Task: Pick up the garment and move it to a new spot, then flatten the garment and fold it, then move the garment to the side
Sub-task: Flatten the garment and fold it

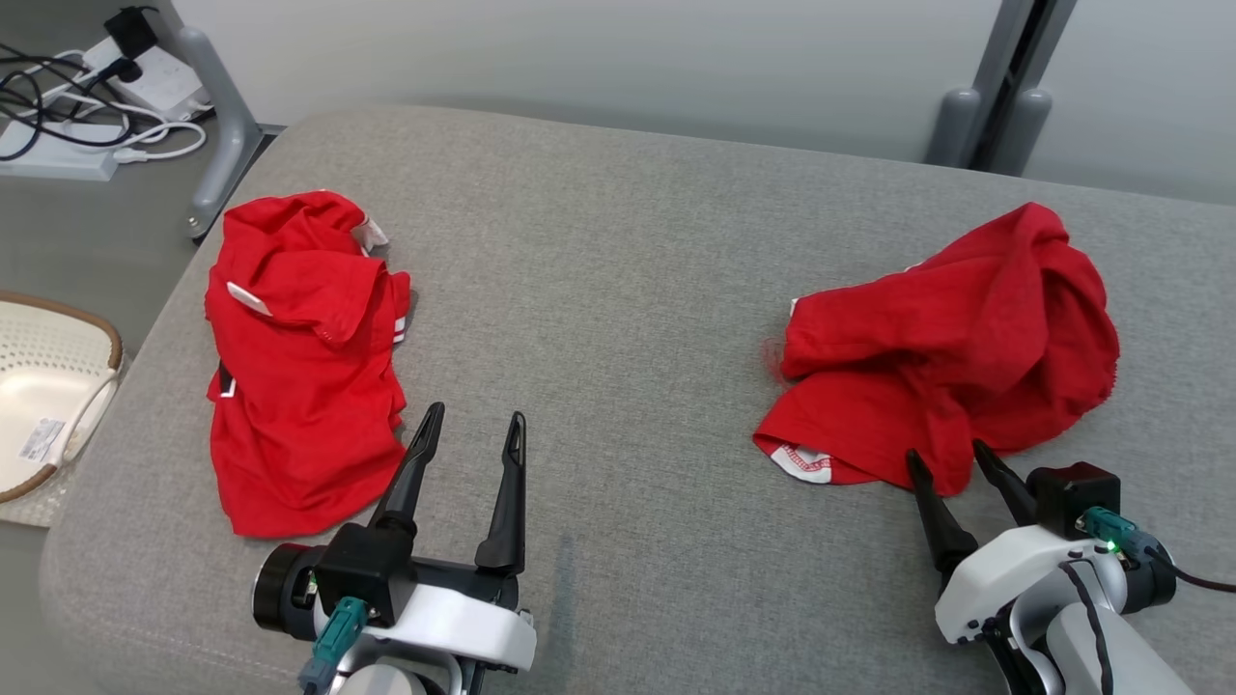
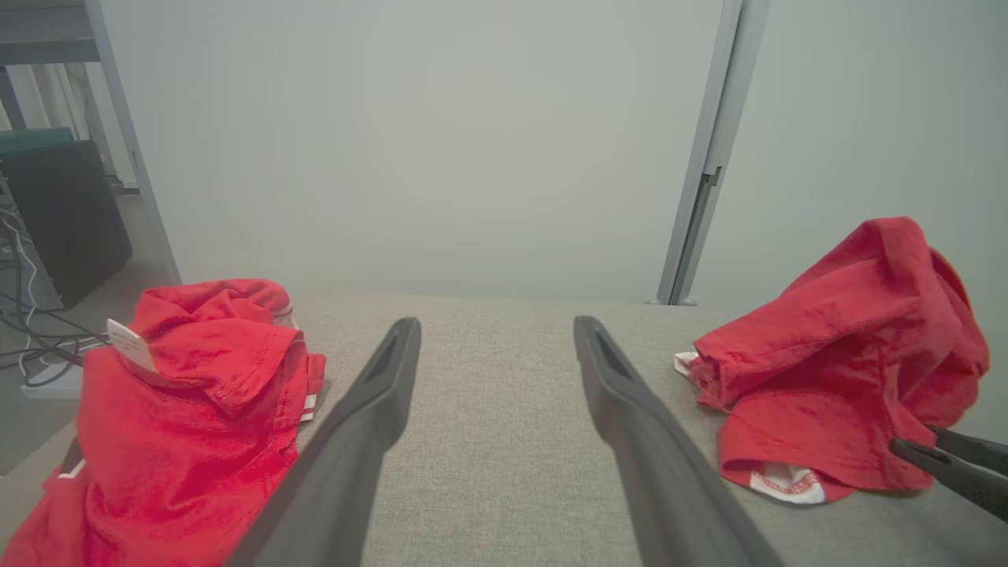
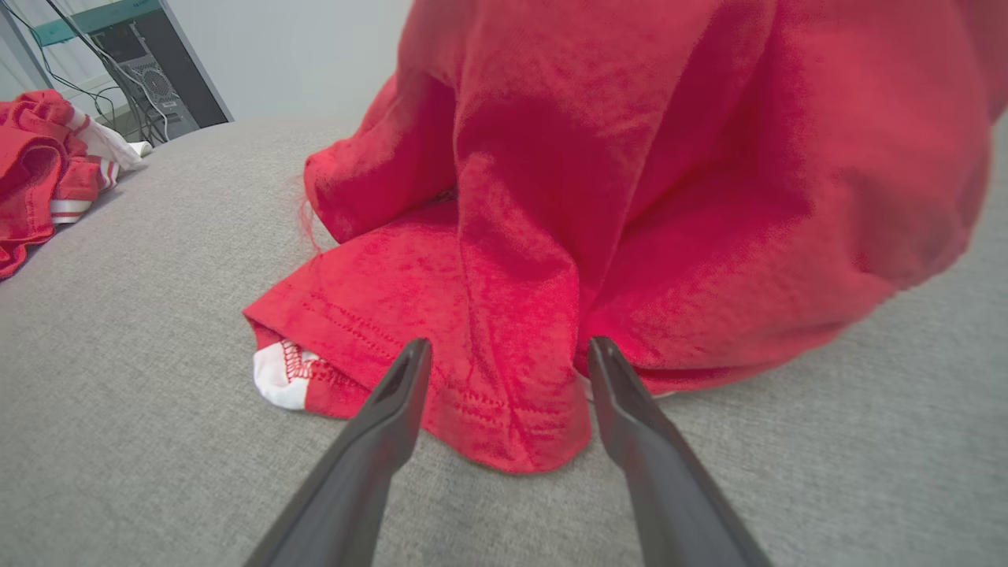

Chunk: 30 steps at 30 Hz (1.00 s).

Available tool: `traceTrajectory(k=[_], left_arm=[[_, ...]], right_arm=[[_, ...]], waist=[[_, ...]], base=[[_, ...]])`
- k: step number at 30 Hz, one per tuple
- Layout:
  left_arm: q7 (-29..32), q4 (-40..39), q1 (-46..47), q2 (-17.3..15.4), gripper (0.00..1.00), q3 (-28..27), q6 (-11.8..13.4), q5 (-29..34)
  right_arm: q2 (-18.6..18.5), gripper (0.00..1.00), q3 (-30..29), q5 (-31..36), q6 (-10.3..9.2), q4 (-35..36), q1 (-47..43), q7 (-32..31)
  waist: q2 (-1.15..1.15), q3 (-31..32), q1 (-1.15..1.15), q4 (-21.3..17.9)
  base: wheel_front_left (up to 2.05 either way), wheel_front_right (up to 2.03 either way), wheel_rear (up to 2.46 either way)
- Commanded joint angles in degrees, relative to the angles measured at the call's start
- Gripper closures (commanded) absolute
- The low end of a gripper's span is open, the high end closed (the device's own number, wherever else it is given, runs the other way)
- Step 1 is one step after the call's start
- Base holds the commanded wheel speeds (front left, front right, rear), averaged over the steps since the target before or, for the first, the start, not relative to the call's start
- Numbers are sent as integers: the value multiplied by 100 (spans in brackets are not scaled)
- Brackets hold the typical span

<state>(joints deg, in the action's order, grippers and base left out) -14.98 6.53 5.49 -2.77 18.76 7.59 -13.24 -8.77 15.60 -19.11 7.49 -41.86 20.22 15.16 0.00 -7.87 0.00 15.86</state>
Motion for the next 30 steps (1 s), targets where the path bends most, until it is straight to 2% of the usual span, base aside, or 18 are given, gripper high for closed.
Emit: traceTrajectory(k=[1, 3, 5, 6, 12, 22, 24, 26, 30], left_arm=[[-16, -18, 93, -21, 0, -4, 20, -24], [-16, -24, 116, -21, 0, 11, 42, -30], [-16, -24, 128, -21, 0, 27, 43, -31], [-16, -19, 133, -21, 0, 35, 42, -33], [-16, 59, 32, -21, 0, 39, 27, -6], [-16, 173, -261, -21, 0, -161, -138, 32], [-16, 187, -320, -21, 0, -195, -164, 35], [-16, 170, -375, -21, 0, -224, -200, 33], [-16, 158, -410, -21, 0, -253, -209, 32]], right_arm=[[-17, 0, -26, 46, 1, -30, 51, 13], [2, 0, -29, 89, 1, -125, 73, 13], [1, 72, -36, 91, 1, -211, 129, 13], [10, 100, -21, 91, 1, -226, 149, 13], [125, 100, 182, -61, 1, 105, 106, 13], [213, 100, 1552, -723, 1, 1371, 799, 13], [245, 100, 1548, -845, 1, 1675, 1045, 13], [233, 100, 1264, -947, 1, 2150, 1381, 12], [172, 100, 813, -990, 1, 2493, 1527, 13]], waist=[[0, -26, 0, 44], [0, -49, 0, 93], [0, -65, 0, 136], [0, -67, 0, 158], [0, 125, 0, 250], [0, 758, 0, 127], [0, 866, 0, 72], [0, 934, 0, -23], [0, 969, 0, -122]], base=[[0, 0, 0], [0, 0, 0], [0, 0, 0], [0, 0, 0], [0, 0, 0], [0, 0, 0], [0, 0, 0], [0, 0, 0], [0, 0, 0]])
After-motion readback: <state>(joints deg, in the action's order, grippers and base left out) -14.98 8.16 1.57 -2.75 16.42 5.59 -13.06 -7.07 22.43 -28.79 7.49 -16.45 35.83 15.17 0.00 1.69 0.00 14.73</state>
